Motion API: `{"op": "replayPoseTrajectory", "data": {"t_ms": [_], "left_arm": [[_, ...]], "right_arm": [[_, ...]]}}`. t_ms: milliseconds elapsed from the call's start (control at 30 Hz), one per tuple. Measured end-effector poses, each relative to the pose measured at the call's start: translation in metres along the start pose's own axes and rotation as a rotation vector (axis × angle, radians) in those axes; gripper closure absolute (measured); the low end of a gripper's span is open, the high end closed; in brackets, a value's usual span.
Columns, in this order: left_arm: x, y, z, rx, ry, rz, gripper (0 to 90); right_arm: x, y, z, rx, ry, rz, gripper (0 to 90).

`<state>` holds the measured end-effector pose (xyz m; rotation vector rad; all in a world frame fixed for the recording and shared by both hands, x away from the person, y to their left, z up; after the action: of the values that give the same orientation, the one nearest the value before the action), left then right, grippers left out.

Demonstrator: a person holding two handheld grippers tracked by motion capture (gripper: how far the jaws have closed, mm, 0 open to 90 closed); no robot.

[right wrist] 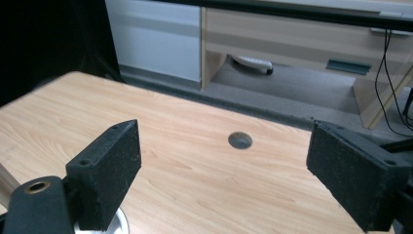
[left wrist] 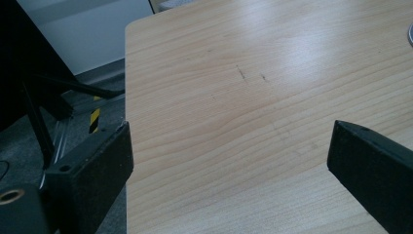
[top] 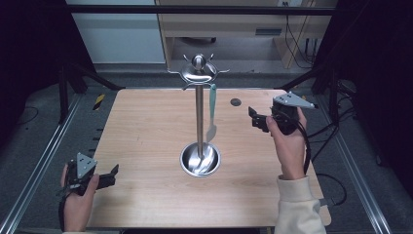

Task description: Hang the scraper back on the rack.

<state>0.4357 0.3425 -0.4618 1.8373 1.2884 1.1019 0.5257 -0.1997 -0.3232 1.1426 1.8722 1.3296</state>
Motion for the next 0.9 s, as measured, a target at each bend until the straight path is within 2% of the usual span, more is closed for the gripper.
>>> {"op": "replayPoseTrajectory", "data": {"t_ms": [133,533,700,767,900], "left_arm": [[0.001,-0.001,0.000,0.000,0.006,-0.007,2.6],[0.001,-0.002,0.000,0.007,0.009,-0.004,2.6],[0.001,-0.001,0.000,0.008,0.008,-0.001,2.6],[0.000,-0.001,0.000,0.009,0.006,-0.001,2.6],[0.001,-0.001,0.000,0.008,0.009,0.000,2.6]], "right_arm": [[-0.001,-0.008,0.002,-0.002,-0.015,0.004,13.0],[0.002,-0.033,0.014,0.062,-0.022,0.006,12.7],[0.000,-0.041,0.015,0.063,-0.028,0.004,12.5],[-0.001,-0.044,0.015,0.041,-0.031,0.012,12.0],[-0.001,-0.051,0.018,0.037,-0.016,0.023,12.1]]}}
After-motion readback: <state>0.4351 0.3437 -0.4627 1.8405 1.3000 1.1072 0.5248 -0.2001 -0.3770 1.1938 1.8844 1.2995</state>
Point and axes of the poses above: each handheld gripper's, and its own axes: z roughly forward along the jaws, y roughly out of its top, x roughly to its left, the point moved 1 cm from there along z, roughly forward along the jaws, and after that the axes turned 8 degrees about y, right-handed, at the moved point
